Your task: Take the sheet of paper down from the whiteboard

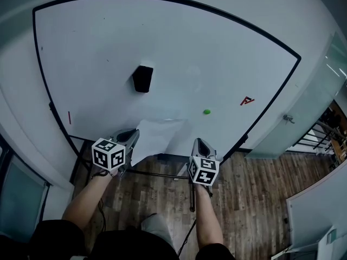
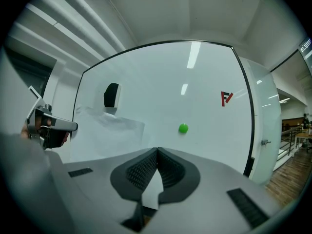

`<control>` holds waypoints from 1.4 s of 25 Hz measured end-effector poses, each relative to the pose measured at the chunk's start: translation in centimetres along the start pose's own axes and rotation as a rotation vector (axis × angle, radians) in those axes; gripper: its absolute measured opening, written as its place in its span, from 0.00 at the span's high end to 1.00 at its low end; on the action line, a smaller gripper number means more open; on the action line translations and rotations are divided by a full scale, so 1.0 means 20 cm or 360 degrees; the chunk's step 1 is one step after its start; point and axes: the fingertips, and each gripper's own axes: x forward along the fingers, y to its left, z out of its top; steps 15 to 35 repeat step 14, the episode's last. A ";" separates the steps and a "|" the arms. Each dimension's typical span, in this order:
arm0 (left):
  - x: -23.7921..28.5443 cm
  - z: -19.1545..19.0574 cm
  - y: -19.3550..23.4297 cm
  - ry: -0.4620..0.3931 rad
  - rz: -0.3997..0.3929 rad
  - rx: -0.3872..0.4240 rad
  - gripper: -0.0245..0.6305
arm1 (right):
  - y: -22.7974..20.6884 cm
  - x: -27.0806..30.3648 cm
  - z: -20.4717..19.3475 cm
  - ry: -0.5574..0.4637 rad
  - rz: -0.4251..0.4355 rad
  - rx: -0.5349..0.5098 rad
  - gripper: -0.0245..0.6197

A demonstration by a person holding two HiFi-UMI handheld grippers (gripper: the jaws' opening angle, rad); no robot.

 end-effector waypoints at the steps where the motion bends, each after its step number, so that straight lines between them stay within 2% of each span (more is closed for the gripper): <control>1: 0.00 0.00 0.00 -0.0001 0.0002 -0.0002 0.93 | 0.00 0.00 0.00 -0.0002 -0.0002 0.0000 0.92; 35: -0.03 0.00 0.01 -0.0005 0.0004 -0.0007 0.93 | 0.02 -0.01 -0.01 0.0008 -0.0005 0.0013 0.92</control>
